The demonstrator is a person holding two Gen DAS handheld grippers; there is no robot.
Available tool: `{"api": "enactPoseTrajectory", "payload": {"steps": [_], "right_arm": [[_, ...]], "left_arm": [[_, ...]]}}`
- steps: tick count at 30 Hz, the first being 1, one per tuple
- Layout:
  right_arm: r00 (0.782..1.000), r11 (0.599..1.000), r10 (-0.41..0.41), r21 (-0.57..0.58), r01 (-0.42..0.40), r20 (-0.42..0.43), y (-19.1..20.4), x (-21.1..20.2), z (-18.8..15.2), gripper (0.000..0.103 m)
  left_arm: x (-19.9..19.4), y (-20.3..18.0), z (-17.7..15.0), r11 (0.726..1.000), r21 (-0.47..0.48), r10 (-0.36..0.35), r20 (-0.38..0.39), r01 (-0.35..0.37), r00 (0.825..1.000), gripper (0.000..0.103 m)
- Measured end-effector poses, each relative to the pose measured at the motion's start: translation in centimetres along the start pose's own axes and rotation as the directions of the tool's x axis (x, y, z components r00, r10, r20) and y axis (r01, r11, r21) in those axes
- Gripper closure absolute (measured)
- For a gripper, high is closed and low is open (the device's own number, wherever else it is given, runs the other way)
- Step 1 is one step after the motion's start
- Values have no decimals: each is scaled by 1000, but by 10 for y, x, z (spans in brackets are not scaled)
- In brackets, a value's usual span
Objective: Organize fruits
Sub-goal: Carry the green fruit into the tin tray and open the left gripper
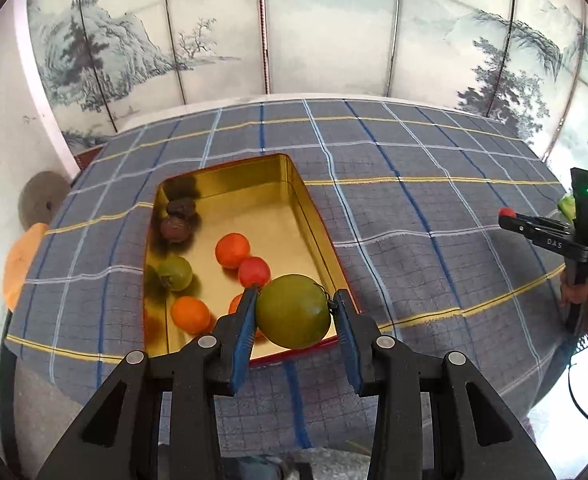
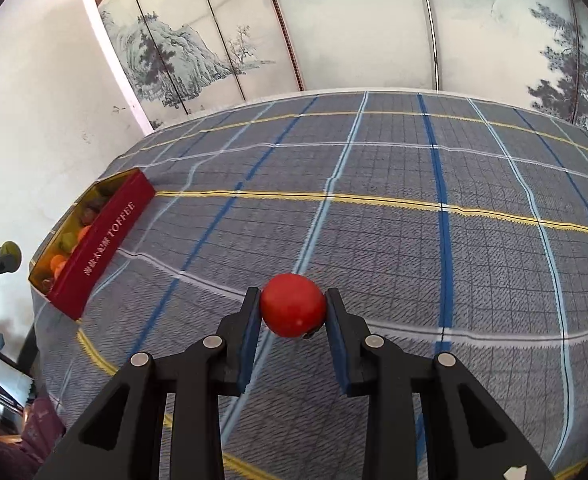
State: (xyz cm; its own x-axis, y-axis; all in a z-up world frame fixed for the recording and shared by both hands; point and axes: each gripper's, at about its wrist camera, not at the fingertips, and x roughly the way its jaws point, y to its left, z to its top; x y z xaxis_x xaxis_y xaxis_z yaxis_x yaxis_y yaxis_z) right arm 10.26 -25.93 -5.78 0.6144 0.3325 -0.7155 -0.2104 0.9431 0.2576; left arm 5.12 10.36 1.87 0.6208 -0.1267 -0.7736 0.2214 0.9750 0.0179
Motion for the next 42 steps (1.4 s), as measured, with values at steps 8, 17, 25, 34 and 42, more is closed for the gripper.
{"api": "enactPoseTrajectory", "payload": {"steps": [8, 17, 25, 34, 42], "right_arm": [[1000, 998, 16, 68, -15, -11, -6, 10, -4, 74], [1000, 997, 0, 76, 1, -19, -7, 17, -6, 74], [1000, 997, 3, 81, -2, -22, -8, 18, -5, 74], [1000, 996, 9, 87, -6, -26, -10, 19, -6, 74], [1000, 997, 4, 83, -2, -30, -9, 20, -6, 74]], "left_arm": [[4, -5, -5, 999, 15, 47, 7, -47, 999, 64], [20, -1, -4, 996, 15, 85, -7, -84, 996, 64], [42, 0, -2, 992, 32, 123, -20, -122, 992, 64], [72, 7, 7, 988, 29, 154, -35, -153, 987, 63], [95, 14, 24, 985, 18, 173, -47, -173, 984, 62]]}}
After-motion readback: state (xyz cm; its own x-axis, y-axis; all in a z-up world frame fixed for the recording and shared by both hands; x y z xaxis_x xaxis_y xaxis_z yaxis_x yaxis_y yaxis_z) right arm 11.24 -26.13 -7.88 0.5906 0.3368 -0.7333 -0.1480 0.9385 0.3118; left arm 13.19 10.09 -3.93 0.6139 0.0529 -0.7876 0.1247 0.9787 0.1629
